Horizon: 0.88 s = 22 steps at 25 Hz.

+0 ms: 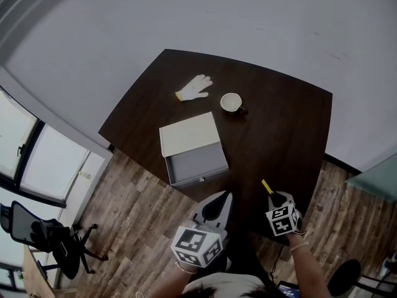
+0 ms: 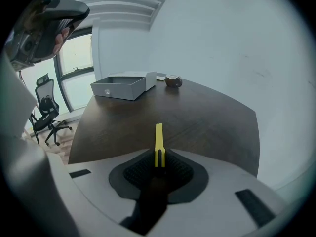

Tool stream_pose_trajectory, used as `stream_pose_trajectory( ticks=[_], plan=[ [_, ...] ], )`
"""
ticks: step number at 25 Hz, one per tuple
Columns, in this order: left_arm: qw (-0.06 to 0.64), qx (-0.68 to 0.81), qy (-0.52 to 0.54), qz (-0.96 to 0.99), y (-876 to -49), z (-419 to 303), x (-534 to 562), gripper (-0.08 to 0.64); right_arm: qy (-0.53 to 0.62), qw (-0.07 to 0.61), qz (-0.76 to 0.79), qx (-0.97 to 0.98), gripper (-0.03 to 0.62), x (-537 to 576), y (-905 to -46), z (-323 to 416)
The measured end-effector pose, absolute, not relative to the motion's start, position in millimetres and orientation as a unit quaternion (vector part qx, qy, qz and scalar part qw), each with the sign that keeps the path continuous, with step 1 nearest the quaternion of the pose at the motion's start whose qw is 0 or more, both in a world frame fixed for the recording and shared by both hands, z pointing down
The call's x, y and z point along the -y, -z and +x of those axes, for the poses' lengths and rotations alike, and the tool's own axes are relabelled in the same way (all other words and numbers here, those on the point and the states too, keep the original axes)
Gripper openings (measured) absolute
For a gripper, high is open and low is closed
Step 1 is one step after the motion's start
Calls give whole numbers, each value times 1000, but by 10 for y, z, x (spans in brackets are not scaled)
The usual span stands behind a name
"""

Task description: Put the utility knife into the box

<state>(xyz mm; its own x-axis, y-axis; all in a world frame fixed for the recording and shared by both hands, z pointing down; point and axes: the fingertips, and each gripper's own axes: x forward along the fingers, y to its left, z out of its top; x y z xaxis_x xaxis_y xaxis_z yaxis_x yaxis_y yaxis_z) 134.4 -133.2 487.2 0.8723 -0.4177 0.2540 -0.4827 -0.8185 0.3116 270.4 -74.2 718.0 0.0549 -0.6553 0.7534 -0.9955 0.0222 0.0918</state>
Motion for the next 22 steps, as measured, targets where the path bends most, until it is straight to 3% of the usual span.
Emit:
stream_pose_trajectory(
  ticks=[22],
  plan=[
    [181, 291, -49, 938, -4648, 863, 1440, 17, -235, 269, 684, 635, 72, 763, -6587, 2451]
  ],
)
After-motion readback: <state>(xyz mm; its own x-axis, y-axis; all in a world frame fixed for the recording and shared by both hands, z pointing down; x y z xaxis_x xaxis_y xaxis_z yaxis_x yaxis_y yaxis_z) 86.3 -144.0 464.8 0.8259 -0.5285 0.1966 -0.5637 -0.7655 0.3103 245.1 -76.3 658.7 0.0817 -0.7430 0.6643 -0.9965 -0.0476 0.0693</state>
